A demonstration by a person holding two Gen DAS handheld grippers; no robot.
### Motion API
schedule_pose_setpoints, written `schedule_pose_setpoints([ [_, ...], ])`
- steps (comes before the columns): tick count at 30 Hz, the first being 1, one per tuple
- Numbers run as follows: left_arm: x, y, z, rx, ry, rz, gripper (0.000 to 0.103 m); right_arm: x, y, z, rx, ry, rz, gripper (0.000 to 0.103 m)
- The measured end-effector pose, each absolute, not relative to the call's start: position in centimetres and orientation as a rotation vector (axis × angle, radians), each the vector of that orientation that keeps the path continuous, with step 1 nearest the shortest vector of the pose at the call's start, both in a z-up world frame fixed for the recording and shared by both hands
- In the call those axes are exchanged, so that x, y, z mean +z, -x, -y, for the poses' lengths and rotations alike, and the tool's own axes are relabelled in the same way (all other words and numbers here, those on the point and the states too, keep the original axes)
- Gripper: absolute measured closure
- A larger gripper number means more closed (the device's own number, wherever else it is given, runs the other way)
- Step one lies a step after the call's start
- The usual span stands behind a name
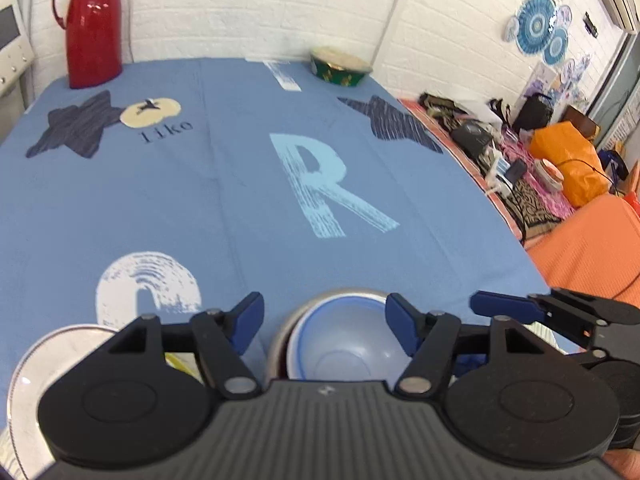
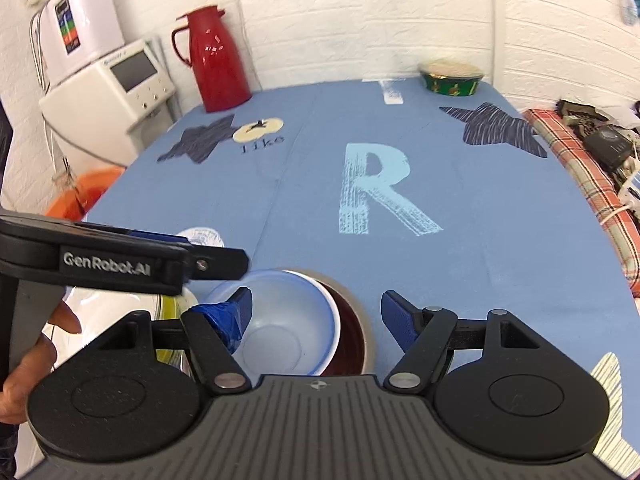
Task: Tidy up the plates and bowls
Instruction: 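Lower the blue bowl into the red bowl and open both tools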
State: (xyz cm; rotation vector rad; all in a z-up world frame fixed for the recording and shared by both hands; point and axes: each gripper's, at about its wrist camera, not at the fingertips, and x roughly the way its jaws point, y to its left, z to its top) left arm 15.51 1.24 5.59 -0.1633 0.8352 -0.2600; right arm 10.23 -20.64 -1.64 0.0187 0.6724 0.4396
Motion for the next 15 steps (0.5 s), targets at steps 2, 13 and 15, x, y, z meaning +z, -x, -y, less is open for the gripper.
schedule_pose_setpoints([
  [2, 5.6, -15.5, -1.8, -0.244, 0.148, -0.832, 0.033, -1.9, -9.9, 20.9, 0.44, -0.027, -0.665, 0.046],
  [13, 3.6, -14.7, -4.5, -0.188, 0.05, -0.867, 0.032, -3.1, -6.4, 22.2, 0.367, -0.124, -0.563, 0.045],
  [15, 3.4, -14.7, -4.8, -0.189, 0.043, -0.876, 0.032, -3.2, -6.5, 22.3, 0.358, -0.141, -0.556, 0.045],
])
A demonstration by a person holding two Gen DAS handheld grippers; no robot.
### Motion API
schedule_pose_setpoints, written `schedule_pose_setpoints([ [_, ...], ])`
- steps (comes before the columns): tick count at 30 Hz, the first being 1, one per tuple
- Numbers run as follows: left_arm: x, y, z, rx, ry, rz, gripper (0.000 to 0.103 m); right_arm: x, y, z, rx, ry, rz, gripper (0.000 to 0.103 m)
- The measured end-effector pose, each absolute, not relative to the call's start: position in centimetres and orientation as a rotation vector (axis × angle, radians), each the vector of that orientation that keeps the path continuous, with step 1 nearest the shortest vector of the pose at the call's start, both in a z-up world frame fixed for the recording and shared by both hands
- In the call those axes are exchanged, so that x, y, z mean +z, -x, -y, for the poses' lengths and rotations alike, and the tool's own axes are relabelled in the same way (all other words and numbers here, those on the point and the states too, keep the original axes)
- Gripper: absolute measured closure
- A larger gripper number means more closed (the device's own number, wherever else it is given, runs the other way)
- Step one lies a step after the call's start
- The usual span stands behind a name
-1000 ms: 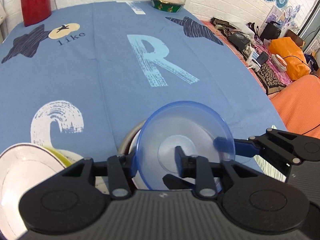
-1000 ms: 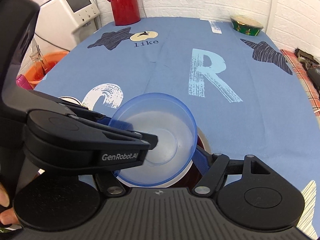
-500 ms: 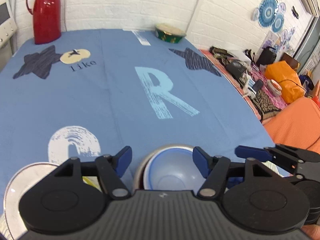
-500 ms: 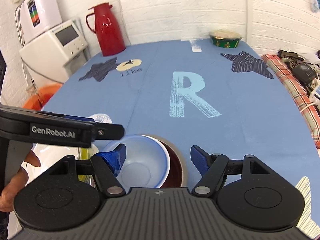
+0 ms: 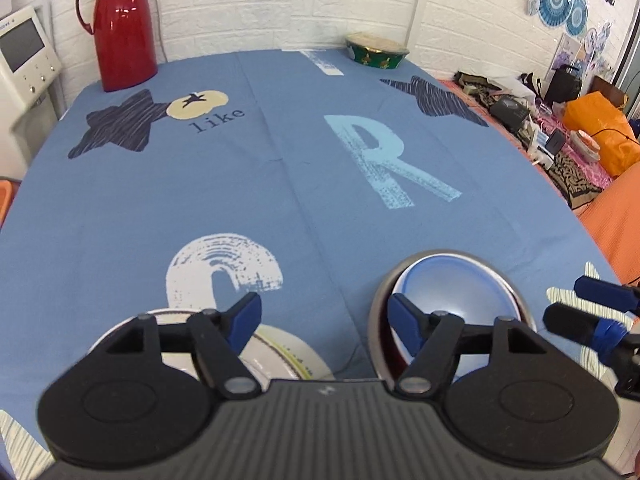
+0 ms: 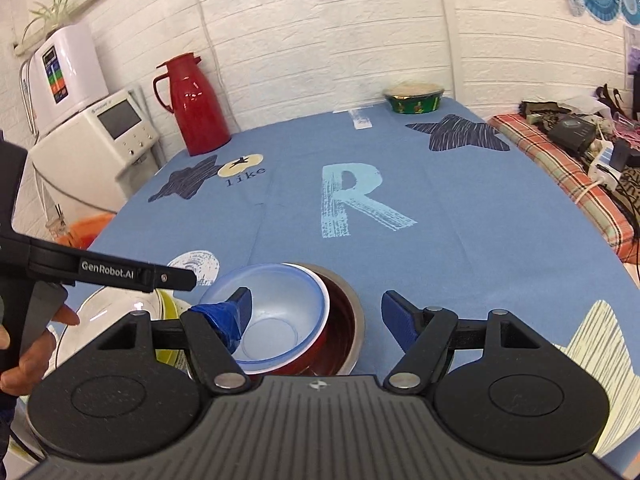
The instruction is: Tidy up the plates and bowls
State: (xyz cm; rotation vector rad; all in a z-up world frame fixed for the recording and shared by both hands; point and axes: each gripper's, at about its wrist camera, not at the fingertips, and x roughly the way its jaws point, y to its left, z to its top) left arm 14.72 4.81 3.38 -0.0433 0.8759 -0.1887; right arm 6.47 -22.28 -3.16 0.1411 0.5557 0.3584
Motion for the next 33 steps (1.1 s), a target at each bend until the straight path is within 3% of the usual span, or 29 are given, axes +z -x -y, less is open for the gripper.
schedule_pose_setpoints([
  [9, 3.0, -15.2, -5.9, -0.197, -0.01, -0.91, 0.031, -4.1, -7.8, 23.1, 0.305, -0.18, -0.599, 0.045],
  [18, 1.6, -16.9, -6.9, -0.304, 0.033, -1.08, 0.029, -5.0, -8.0, 24.1, 0.285, -0.231, -0.618, 0.045],
  [24, 2.5, -16.7, -6.6, -0.316, 0.038, -1.055, 0.028, -5.4, -8.1, 24.9, 0.285, -0.263, -0.629, 0.045],
  [33, 2.7, -18.3, -4.0, -0.405, -0.2, -1.038, 0.028, -5.8, -7.9, 26.0, 0.267, -0.299, -0.642, 0.044],
])
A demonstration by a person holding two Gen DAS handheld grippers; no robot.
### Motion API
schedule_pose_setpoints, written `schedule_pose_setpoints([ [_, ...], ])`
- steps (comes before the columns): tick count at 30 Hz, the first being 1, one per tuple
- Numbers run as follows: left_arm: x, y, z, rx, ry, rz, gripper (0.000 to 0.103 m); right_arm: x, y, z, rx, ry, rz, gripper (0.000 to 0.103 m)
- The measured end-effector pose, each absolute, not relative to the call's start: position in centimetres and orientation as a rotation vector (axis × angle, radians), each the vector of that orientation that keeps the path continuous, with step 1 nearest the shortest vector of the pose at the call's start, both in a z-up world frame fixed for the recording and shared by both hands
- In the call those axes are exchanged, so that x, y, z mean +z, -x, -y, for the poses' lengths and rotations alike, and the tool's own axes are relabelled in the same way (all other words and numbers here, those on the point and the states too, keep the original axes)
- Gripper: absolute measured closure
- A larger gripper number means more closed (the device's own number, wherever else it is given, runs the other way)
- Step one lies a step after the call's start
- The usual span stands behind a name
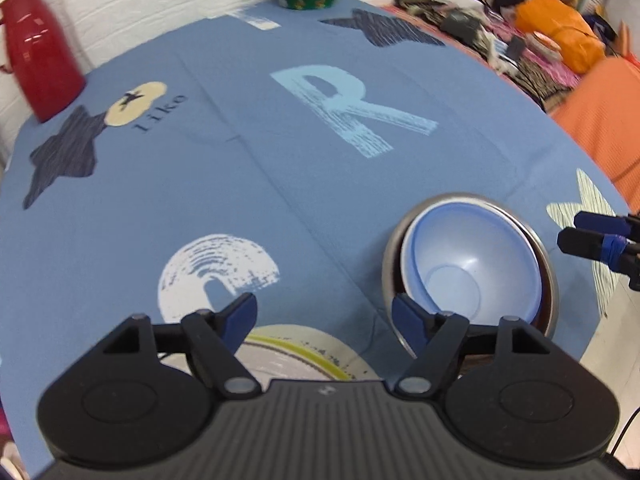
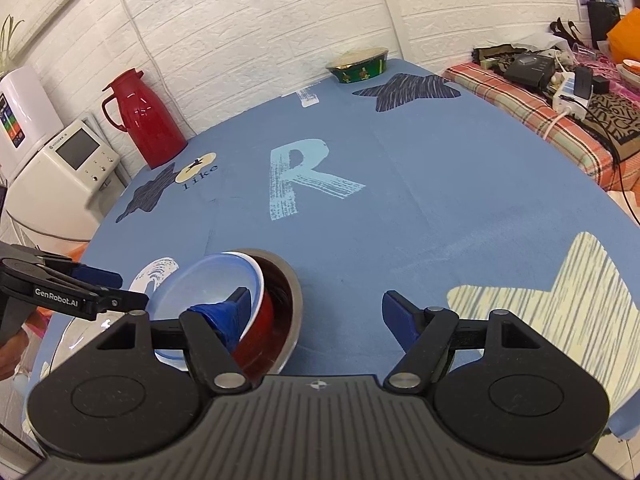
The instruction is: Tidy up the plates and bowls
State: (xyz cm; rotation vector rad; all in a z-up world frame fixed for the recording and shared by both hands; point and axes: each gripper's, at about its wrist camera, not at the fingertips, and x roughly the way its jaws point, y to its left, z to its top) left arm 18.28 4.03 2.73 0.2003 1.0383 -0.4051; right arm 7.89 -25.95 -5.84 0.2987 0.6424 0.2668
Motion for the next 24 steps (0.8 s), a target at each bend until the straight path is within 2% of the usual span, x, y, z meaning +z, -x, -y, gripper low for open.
schedule_pose_setpoints([
  [9, 1.0, -19.5, -4.1, -0.469, -0.159, -1.074, 0.024, -6.5, -7.9, 25.6, 0.272, -0.286, -0.694, 0.044],
  [24, 1.2, -19.0, -5.2, -0.496, -0.126, -1.08, 0.024, -6.8, -8.7, 23.7, 0.253, -0.125, -0.801, 0.043],
])
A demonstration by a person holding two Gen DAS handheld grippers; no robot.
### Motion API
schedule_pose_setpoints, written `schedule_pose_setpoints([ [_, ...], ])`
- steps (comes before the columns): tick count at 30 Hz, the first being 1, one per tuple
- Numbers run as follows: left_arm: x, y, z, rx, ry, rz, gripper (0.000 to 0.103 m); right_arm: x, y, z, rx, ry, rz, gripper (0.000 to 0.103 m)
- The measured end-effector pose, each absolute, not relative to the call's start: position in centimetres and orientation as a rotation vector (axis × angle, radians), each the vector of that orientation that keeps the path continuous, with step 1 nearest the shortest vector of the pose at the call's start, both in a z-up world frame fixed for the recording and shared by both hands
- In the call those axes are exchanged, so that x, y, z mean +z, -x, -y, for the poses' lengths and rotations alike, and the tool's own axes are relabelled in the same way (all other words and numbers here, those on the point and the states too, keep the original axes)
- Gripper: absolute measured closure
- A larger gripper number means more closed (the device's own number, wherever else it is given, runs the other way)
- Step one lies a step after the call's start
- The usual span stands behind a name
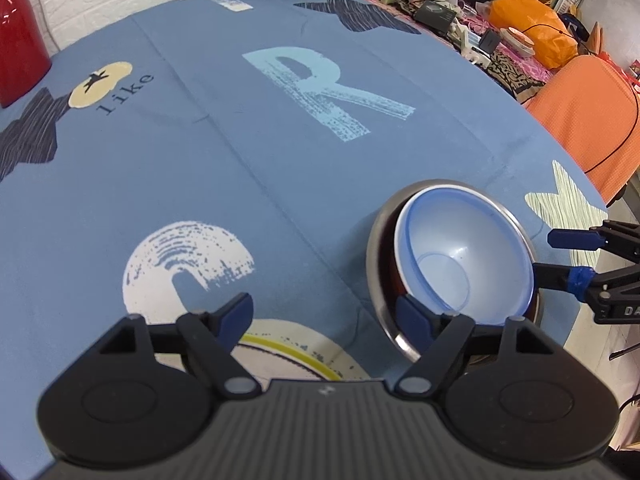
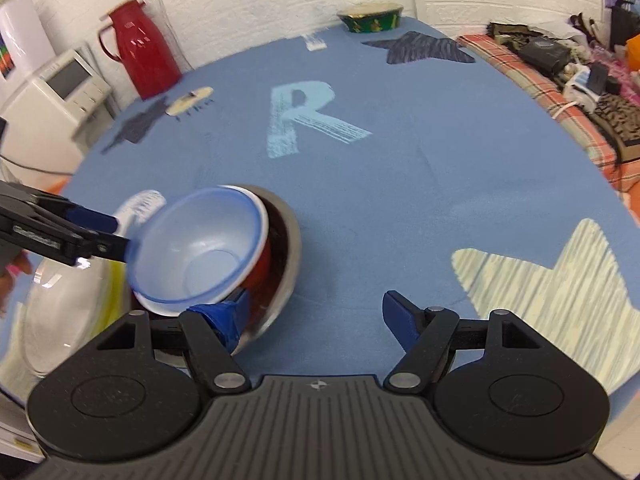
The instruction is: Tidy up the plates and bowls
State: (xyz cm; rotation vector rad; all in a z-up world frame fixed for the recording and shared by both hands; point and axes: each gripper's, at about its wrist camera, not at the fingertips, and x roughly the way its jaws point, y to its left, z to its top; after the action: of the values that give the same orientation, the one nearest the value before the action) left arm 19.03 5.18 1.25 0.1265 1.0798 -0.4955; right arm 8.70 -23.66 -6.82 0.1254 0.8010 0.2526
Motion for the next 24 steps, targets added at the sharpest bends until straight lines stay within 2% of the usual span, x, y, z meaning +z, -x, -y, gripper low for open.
schedule_pose_setpoints([
  [15, -0.1, -20.9, -5.6, -0.541, -0.074, -1.141, 0.021, -7.9, -10.0, 23.0, 0.243, -0.128, -0.853, 0.039],
  [18, -0.1, -20.9, -5.6, -0.534, -0.09, -1.131, 0.015, -7.9, -10.0, 22.8, 0.237, -0.113, -0.851, 0.035],
  [20, -0.3, -20.7, -5.3, -0.503, -0.139, -1.102, 0.002, -7.9, -10.1, 22.8, 0.226, -0.104, -0.849, 0.032],
  [24, -0.8, -20.6, -5.3, -0.494, -0.134, -1.081, 0.0, -8.4, -9.9, 23.1, 0.212, -0.132, -0.836, 0.025],
])
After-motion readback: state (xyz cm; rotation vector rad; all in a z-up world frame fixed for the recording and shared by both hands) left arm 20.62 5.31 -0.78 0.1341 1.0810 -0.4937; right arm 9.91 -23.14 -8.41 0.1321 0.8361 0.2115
